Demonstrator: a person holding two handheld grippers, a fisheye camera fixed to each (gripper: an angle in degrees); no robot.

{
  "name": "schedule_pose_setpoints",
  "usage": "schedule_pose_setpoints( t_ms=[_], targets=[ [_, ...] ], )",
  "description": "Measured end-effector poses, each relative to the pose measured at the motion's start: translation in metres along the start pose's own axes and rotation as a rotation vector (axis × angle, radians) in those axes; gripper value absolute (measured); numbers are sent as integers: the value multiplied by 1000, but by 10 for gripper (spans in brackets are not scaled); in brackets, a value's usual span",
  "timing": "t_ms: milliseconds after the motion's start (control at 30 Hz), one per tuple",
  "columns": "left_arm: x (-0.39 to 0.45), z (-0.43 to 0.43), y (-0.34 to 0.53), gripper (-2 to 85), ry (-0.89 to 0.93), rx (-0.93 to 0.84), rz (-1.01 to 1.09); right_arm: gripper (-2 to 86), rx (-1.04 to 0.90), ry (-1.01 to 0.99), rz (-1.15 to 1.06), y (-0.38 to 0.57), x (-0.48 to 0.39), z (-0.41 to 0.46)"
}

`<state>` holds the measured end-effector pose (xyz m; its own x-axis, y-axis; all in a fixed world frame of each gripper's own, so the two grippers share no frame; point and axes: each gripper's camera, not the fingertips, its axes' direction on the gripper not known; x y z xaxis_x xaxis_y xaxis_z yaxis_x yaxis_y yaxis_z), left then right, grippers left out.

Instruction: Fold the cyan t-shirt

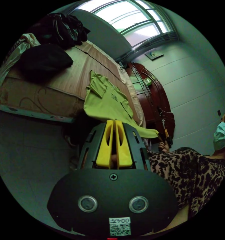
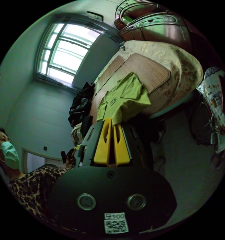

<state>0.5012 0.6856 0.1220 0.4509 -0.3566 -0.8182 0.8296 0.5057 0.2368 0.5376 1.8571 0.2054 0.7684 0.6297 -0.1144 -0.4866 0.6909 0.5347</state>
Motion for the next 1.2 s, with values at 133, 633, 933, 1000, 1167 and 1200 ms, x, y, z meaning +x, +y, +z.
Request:
schedule_pose_setpoints(
  t_ms=[133,633,933,1000,1167,1200],
  targets=[
    [17,7,-52,13,-11,25,67,-6,56,62,-99,-50,-43,-6],
    [4,126,-307,13,-84,43,31,-6,54,376,-352,-309,-167,91],
    [-50,249,-431,13,-184,-40,-64,-4,-83,458,-255,-466,-156,200],
    [-65,273,-447,13,-195,-64,-88,-1,-128,455,-217,-494,-147,225],
    [-117,323,-473,13,-133,-76,-205,49,-244,313,-57,-561,-111,291],
    [-127,329,-475,13,-133,-55,-234,60,-240,283,-35,-567,-107,295]
  ],
)
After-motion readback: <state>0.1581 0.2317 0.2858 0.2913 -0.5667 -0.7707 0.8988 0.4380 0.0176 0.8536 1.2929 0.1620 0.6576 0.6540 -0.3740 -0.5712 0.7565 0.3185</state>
